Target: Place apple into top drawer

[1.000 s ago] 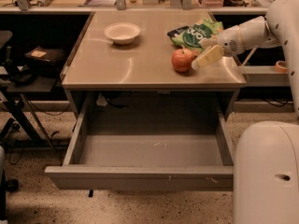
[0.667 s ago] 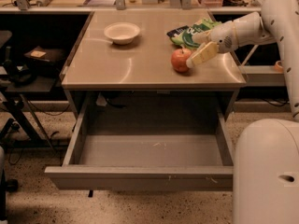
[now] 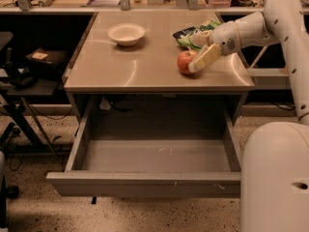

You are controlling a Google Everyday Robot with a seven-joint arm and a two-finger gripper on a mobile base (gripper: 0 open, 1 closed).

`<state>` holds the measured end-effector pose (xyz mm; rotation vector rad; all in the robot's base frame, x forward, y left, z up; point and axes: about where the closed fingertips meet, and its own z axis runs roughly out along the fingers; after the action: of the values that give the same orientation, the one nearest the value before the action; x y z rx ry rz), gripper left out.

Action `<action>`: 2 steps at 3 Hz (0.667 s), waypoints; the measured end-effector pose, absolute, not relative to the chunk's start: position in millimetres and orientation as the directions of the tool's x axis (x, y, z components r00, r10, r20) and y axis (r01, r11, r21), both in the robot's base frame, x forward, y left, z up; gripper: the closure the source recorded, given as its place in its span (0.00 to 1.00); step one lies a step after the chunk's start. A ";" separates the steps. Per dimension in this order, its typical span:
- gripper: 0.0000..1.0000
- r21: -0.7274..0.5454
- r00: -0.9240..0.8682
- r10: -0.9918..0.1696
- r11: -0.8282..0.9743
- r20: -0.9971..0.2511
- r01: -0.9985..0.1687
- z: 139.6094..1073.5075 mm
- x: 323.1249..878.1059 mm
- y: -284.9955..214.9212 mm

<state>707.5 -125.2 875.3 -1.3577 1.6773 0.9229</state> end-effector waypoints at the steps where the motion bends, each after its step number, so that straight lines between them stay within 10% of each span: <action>1: 0.00 0.080 -0.174 -0.419 0.234 -0.891 -0.969 860.3 719.6 -148.5; 2: 0.00 0.088 -0.203 -0.417 0.279 -0.886 -0.956 844.2 730.4 -168.9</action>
Offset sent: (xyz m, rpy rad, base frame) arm 0.0469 -0.0869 -0.0411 -0.0287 0.0376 -0.1706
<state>730.4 -168.9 844.2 -1.2512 1.7652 0.8687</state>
